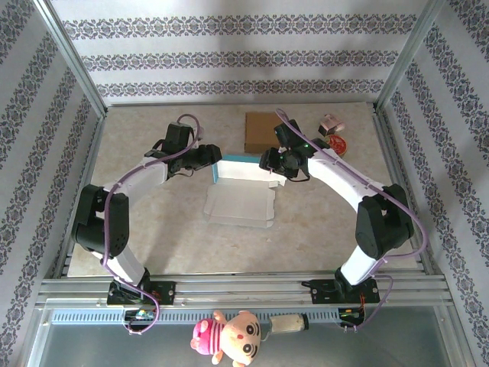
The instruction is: Fold the paper box
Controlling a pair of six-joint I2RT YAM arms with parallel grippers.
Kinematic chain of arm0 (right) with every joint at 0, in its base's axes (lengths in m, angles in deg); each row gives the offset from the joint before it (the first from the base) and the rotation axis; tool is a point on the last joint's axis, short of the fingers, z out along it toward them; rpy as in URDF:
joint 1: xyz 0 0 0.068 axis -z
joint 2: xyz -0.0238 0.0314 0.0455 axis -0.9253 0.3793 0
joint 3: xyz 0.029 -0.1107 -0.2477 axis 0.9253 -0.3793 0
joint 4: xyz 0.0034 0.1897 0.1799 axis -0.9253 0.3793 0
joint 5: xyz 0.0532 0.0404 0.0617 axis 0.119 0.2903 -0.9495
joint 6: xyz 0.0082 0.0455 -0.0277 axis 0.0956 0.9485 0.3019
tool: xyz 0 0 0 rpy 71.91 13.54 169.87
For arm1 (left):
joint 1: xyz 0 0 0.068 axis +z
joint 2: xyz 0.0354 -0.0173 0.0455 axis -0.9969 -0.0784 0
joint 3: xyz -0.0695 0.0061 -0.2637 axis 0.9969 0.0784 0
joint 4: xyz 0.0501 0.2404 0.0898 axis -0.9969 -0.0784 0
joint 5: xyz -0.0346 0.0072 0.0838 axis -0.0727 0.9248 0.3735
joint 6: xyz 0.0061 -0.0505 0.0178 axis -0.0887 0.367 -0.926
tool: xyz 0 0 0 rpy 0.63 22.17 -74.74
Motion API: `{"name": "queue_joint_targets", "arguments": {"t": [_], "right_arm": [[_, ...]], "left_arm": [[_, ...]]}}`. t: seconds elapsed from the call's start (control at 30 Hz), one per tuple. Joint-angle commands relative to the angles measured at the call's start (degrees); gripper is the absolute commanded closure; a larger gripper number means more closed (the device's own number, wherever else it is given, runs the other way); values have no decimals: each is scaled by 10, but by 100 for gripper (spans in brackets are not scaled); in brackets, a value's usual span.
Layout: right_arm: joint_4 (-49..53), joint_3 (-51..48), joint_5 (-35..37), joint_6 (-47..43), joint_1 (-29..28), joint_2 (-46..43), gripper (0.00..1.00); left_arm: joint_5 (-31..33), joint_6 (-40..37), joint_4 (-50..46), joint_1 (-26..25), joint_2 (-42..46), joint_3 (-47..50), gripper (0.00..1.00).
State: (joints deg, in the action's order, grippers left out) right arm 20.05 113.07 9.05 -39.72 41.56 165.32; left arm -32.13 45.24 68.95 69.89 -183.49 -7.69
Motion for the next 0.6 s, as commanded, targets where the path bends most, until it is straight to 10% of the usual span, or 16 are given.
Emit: {"name": "queue_joint_targets", "arguments": {"t": [0.0, 0.57], "right_arm": [[-11, 4, -3, -10, -4, -5, 46], [-88, -13, -63, -12, -11, 26, 65]], "left_arm": [[-16, 13, 12, 3, -3, -7, 58], [-24, -1, 13, 2, -1, 6, 69]]}}
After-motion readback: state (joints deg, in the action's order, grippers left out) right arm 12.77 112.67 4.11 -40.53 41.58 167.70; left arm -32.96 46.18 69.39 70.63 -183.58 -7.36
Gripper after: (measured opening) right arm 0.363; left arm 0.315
